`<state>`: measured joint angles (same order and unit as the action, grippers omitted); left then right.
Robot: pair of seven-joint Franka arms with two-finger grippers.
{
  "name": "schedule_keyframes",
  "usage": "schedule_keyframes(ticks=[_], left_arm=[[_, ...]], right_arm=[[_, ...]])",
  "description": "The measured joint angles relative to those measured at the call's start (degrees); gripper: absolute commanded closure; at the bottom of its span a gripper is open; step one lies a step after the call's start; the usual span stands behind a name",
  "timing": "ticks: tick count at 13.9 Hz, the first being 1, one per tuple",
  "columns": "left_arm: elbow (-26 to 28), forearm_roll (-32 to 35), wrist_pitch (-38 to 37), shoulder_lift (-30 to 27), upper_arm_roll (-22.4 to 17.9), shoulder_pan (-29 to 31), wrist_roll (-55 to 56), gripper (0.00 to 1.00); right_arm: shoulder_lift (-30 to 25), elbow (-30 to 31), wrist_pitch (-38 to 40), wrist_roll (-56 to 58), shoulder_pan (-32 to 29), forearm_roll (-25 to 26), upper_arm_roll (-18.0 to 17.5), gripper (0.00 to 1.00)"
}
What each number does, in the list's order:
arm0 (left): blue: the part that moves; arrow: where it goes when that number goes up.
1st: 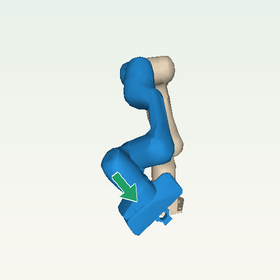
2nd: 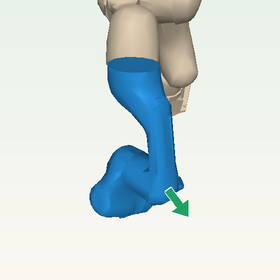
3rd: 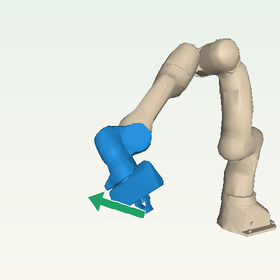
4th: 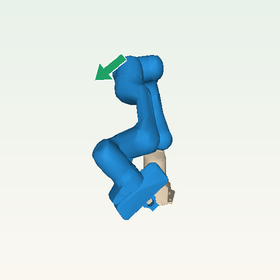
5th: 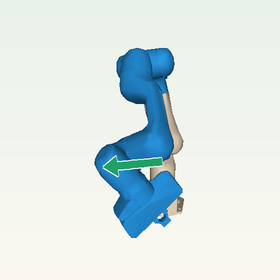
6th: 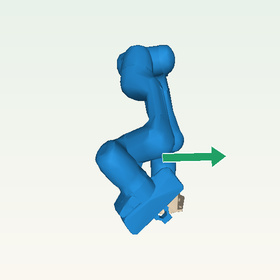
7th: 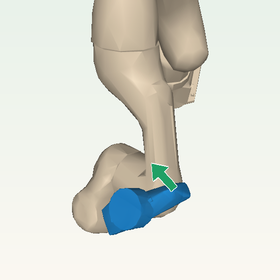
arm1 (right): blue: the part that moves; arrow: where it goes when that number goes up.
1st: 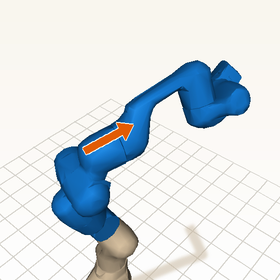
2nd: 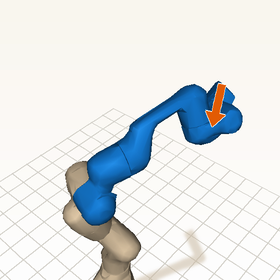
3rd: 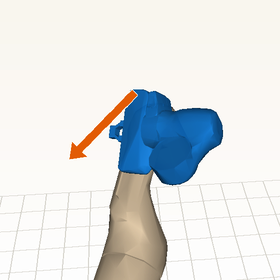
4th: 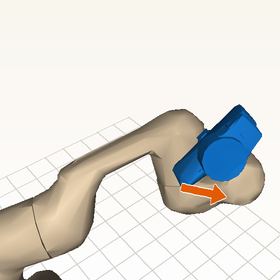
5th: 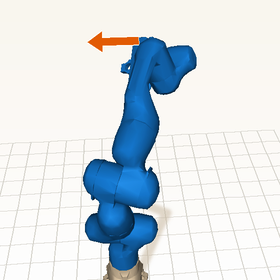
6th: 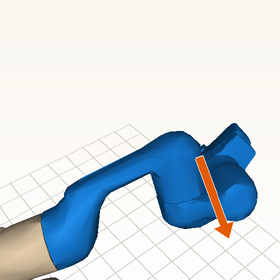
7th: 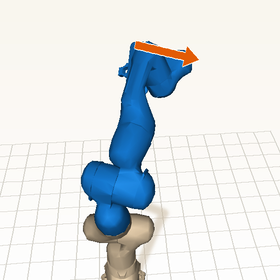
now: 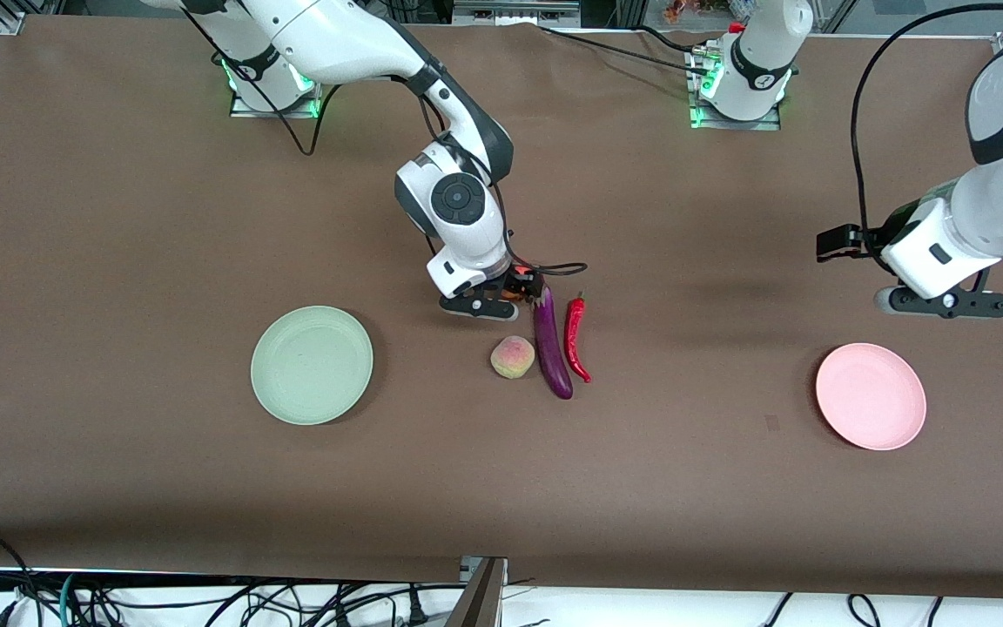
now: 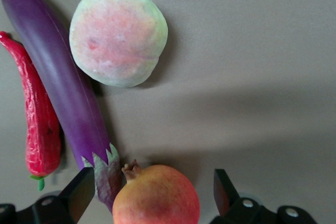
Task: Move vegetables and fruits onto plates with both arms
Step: 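Reach the right gripper to the pomegranate while the left gripper reaches the chili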
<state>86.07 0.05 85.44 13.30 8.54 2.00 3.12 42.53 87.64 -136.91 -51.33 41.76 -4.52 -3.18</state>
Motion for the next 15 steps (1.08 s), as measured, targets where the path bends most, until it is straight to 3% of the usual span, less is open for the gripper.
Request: schedule_keyframes(ticks=[3, 5, 9, 10, 11, 12, 14, 15], left_arm=[[-0.07, -6.04, 1.03, 2.77, 0.3, -2.96, 3.36, 0.0], [-0.01, -10.33, 5.81, 6.77, 0.4, -4.28, 6.46, 0.0], [-0.07, -11.59, 14.63, 15.07, 0.52, -8.66, 9.99, 0.0], [-0.06, -11.6, 17.79, 17.07, 0.59, -10.35, 10.88, 0.0], [-0.05, -11.6, 21.1, 19.11, 0.64, -12.3, 11.85, 0.0], [-0.09, -11.61, 24.23, 21.17, 0.66, -14.31, 13.32, 0.0], [-0.27, -11.61, 30.32, 24.95, 0.68, -17.33, 16.31, 0.0], [-0.57, -11.61, 32.85, 26.54, 0.69, -18.15, 16.97, 0.0]], right_arm=[[0.76, 0.0, -0.1, 0.0, 0.87, 0.1, 0.01, 0.0], [1.52, 0.0, -0.25, 0.0, 1.4, 0.1, 0.02, 0.0], [2.86, -0.01, -0.81, 0.0, 1.86, 0.15, 0.07, 0.02], [3.02, 0.0, -0.87, 0.0, 1.91, 0.17, 0.08, 0.2], [3.12, -0.01, -0.88, 0.0, 1.95, 0.17, 0.08, 0.46], [3.17, -0.01, -0.89, 0.0, 1.97, 0.18, 0.08, 0.62], [3.17, -0.06, -0.92, 0.0, 1.98, 0.18, 0.13, 0.8], [3.17, -0.08, -0.92, 0.02, 1.98, 0.18, 0.15, 0.8]])
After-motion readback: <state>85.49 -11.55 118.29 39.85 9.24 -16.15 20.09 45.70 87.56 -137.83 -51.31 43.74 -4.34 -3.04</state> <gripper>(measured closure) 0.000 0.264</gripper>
